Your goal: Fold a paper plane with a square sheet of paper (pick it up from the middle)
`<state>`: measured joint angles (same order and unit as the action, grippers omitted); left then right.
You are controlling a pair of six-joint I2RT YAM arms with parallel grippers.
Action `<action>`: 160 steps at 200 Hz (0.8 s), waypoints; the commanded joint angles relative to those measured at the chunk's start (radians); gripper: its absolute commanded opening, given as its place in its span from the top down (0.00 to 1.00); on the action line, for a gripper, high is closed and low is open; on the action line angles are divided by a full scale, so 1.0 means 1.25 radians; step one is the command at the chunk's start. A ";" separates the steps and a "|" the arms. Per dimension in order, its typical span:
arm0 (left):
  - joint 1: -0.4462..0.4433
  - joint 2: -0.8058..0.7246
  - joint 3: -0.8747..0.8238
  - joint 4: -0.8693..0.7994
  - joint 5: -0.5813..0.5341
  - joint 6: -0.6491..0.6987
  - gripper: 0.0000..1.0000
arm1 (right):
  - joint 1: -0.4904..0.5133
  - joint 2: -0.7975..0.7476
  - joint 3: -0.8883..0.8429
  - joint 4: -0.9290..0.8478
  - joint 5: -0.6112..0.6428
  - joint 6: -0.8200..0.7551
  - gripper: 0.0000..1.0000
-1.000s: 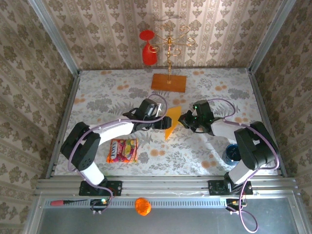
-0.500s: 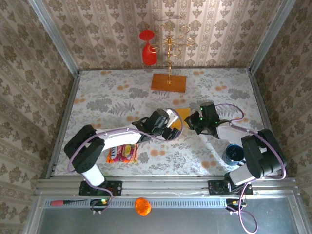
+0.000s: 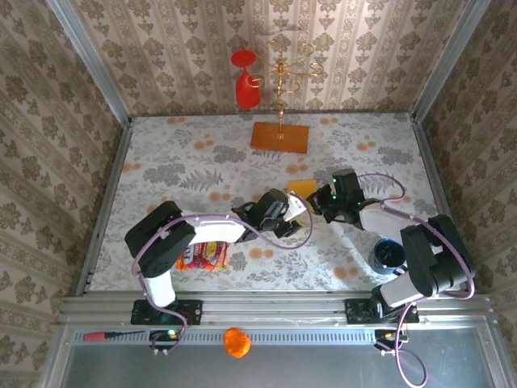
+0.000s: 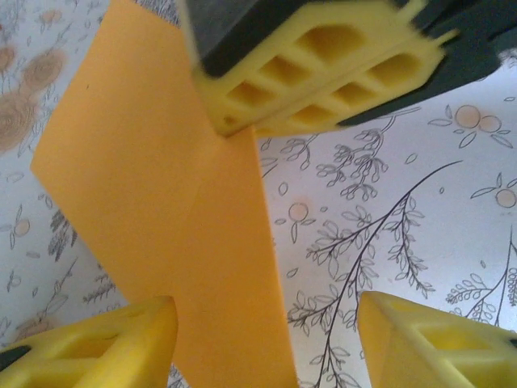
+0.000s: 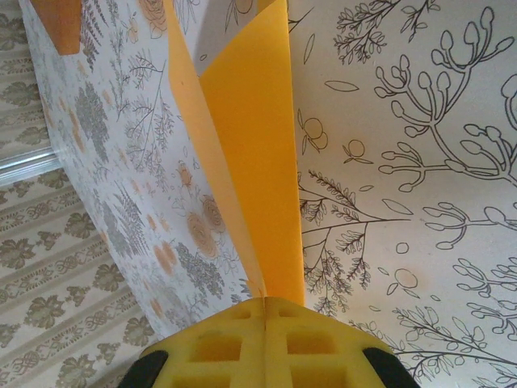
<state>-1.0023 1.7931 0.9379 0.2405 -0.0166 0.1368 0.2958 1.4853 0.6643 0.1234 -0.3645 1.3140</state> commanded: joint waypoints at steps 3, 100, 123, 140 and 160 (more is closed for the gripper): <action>-0.006 0.021 0.000 0.027 -0.009 0.039 0.43 | -0.002 0.000 0.007 -0.021 -0.002 0.012 0.99; -0.013 0.052 0.027 0.000 -0.040 0.003 0.60 | -0.003 0.021 0.007 -0.015 -0.028 0.020 0.98; -0.014 0.053 0.028 0.001 -0.042 0.000 0.64 | -0.004 0.025 0.007 -0.016 -0.032 0.020 0.97; -0.013 0.053 0.030 -0.004 -0.040 -0.003 0.65 | -0.003 0.028 0.007 -0.017 -0.036 0.021 0.97; -0.013 0.054 0.032 -0.002 -0.039 -0.007 0.66 | -0.002 0.034 0.010 -0.015 -0.044 0.018 0.97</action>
<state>-1.0142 1.8515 0.9497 0.2481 -0.0574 0.1497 0.2943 1.5070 0.6643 0.1230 -0.3836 1.3251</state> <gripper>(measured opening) 0.347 0.048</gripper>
